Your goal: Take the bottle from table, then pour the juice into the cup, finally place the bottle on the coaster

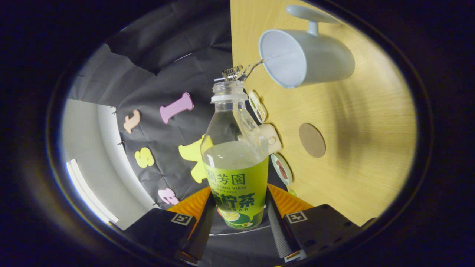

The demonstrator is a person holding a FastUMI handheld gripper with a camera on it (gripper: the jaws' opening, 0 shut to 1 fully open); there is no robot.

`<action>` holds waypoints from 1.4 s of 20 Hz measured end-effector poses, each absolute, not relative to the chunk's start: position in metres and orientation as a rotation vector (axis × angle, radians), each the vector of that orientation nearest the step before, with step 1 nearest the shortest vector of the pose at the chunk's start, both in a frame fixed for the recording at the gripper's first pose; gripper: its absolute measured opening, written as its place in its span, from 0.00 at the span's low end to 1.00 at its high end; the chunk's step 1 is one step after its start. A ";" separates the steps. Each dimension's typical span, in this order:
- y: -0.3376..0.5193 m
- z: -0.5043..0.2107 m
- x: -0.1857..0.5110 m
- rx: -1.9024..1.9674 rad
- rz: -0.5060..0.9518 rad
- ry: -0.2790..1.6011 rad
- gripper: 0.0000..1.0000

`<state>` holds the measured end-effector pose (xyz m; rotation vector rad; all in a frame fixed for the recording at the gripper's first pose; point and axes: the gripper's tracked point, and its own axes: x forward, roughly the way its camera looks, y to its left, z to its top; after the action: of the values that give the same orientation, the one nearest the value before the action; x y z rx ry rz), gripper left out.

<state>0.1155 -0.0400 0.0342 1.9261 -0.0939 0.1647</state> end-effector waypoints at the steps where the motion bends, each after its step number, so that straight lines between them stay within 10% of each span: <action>1: -0.039 0.035 0.116 1.927 0.170 -0.093 0.76; 28: -0.039 0.056 0.120 2.122 0.277 -0.232 0.76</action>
<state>0.1202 -0.0389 0.0562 2.1220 -0.2325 0.2767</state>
